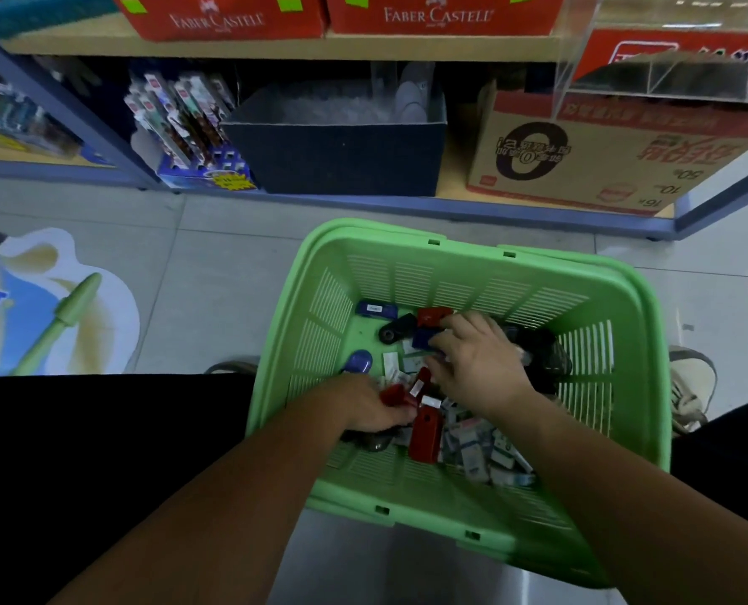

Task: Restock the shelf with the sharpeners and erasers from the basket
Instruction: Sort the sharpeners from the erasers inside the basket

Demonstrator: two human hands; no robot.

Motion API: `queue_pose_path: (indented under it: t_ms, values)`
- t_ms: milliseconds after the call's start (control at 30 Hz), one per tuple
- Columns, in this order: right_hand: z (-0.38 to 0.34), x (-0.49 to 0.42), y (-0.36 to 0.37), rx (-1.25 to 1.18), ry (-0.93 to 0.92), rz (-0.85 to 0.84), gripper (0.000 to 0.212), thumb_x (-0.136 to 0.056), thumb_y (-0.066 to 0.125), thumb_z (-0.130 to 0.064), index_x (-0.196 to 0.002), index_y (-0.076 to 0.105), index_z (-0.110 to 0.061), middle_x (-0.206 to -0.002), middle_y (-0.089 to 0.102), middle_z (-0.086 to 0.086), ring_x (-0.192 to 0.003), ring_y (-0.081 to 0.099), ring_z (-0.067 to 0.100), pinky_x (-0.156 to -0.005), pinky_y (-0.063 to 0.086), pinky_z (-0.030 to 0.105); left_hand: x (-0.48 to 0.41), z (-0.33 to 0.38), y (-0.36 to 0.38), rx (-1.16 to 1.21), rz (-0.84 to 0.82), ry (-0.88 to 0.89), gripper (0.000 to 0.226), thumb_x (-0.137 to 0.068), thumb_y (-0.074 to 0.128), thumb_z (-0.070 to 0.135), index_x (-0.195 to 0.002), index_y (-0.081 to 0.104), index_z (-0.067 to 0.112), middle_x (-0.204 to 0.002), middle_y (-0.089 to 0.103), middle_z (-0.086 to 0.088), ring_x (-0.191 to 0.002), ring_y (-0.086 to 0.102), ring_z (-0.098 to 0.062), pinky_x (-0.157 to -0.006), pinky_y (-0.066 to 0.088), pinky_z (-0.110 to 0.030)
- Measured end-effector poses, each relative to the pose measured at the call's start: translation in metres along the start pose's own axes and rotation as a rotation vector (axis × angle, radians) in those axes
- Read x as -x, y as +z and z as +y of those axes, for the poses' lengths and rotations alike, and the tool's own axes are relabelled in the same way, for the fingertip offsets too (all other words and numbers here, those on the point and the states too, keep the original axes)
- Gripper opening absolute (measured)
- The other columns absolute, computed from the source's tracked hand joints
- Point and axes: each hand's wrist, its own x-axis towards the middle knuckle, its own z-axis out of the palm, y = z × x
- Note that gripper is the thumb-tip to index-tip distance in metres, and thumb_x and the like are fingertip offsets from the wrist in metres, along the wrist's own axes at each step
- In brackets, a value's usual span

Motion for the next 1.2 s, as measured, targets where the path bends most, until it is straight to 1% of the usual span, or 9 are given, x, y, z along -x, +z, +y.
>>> queue_pose_path:
  t_ms: [133, 200, 267, 433, 667, 833, 967, 1067, 1200]
  values:
    - [-0.003, -0.003, 0.001, -0.025, -0.069, -0.145, 0.058, -0.094, 0.038, -0.056, -0.121, 0.075, -0.022, -0.135, 0.066, 0.004, -0.139, 0.049, 0.032, -0.123, 0.024, 0.058, -0.01, 0.005, -0.007, -0.182, 0.477, 0.173, 0.048, -0.104, 0.041, 0.049, -0.102, 0.071, 0.012, -0.102, 0.061, -0.007, -0.105, 0.059, -0.028, -0.085, 0.051, -0.037]
    - [-0.004, -0.004, 0.001, -0.035, -0.065, -0.238, 0.08, -0.091, 0.015, -0.066, -0.141, 0.064, -0.028, -0.153, 0.054, 0.0, -0.155, 0.028, 0.027, -0.128, 0.0, 0.053, -0.021, 0.001, -0.009, -0.088, 0.456, 0.309, 0.041, -0.096, 0.061, 0.038, -0.131, 0.065, 0.017, -0.133, 0.053, -0.004, -0.123, 0.051, -0.026, -0.101, 0.049, -0.039]
    - [-0.001, -0.003, 0.001, -0.028, -0.065, -0.277, 0.089, -0.088, 0.004, -0.069, -0.15, 0.055, -0.03, -0.161, 0.045, -0.001, -0.16, 0.015, 0.025, -0.128, -0.009, 0.05, -0.028, 0.0, -0.011, 0.068, 0.326, 0.311, 0.069, -0.091, 0.068, 0.039, -0.154, 0.042, 0.028, -0.147, 0.039, -0.001, -0.126, 0.051, -0.026, -0.107, 0.048, -0.039]
    - [0.002, -0.007, 0.002, 0.037, -0.031, -0.253, 0.084, -0.088, 0.016, -0.073, -0.15, 0.053, -0.029, -0.147, 0.05, -0.001, -0.143, 0.036, 0.028, -0.123, 0.014, 0.055, -0.036, 0.0, -0.007, 0.152, 0.183, 0.218, 0.06, -0.092, 0.06, 0.05, -0.147, 0.036, 0.05, -0.143, 0.036, -0.001, -0.126, 0.054, -0.03, -0.106, 0.048, -0.039]
    - [-0.003, -0.027, -0.008, 0.079, 0.032, -0.433, 0.085, -0.089, 0.029, -0.08, -0.162, 0.029, -0.036, -0.171, 0.021, -0.015, -0.156, 0.01, 0.017, -0.119, 0.01, 0.051, -0.027, 0.008, -0.019, 0.266, -0.063, 0.132, 0.081, -0.095, 0.057, 0.035, -0.161, 0.013, 0.049, -0.17, 0.006, 0.007, -0.153, 0.024, -0.029, -0.119, 0.029, -0.04]
    - [-0.008, -0.037, -0.011, 0.081, 0.041, -0.519, 0.071, -0.094, 0.036, -0.075, -0.157, 0.038, -0.042, -0.17, 0.022, -0.017, -0.155, 0.012, 0.016, -0.116, 0.011, 0.055, -0.02, 0.009, -0.017, 0.297, -0.102, 0.164, 0.059, -0.09, 0.066, 0.029, -0.145, 0.051, 0.041, -0.128, 0.067, 0.001, -0.106, 0.069, -0.02, -0.097, 0.057, -0.036]
    - [-0.026, -0.042, -0.012, 0.157, -0.079, -0.499, 0.049, -0.099, 0.042, -0.054, -0.145, 0.053, -0.04, -0.158, 0.043, -0.013, -0.149, 0.024, 0.02, -0.112, 0.012, 0.058, -0.02, 0.009, -0.025, 0.25, -0.15, 0.152, 0.055, -0.085, 0.078, 0.025, -0.136, 0.058, 0.027, -0.111, 0.073, -0.004, -0.095, 0.074, -0.024, -0.089, 0.062, -0.04]
    - [-0.043, -0.041, -0.009, 0.111, -0.159, -0.52, 0.046, -0.098, 0.049, -0.039, -0.142, 0.053, -0.033, -0.147, 0.056, -0.013, -0.144, 0.036, 0.018, -0.115, 0.011, 0.055, -0.01, 0.007, -0.021, 0.075, -0.082, 0.166, 0.082, -0.071, 0.089, 0.039, -0.143, 0.052, 0.028, -0.132, 0.059, -0.003, -0.109, 0.066, -0.025, -0.098, 0.056, -0.039]
    - [-0.037, -0.042, -0.006, 0.21, -0.229, -0.653, 0.043, -0.113, 0.032, -0.035, -0.153, 0.048, -0.037, -0.167, 0.03, -0.02, -0.16, 0.012, 0.023, -0.121, 0.007, 0.057, -0.001, -0.006, -0.012, 0.027, -0.066, 0.204, 0.118, -0.063, 0.097, 0.035, -0.158, 0.029, 0.034, -0.148, 0.052, 0.003, -0.128, 0.057, -0.025, -0.105, 0.048, -0.036]
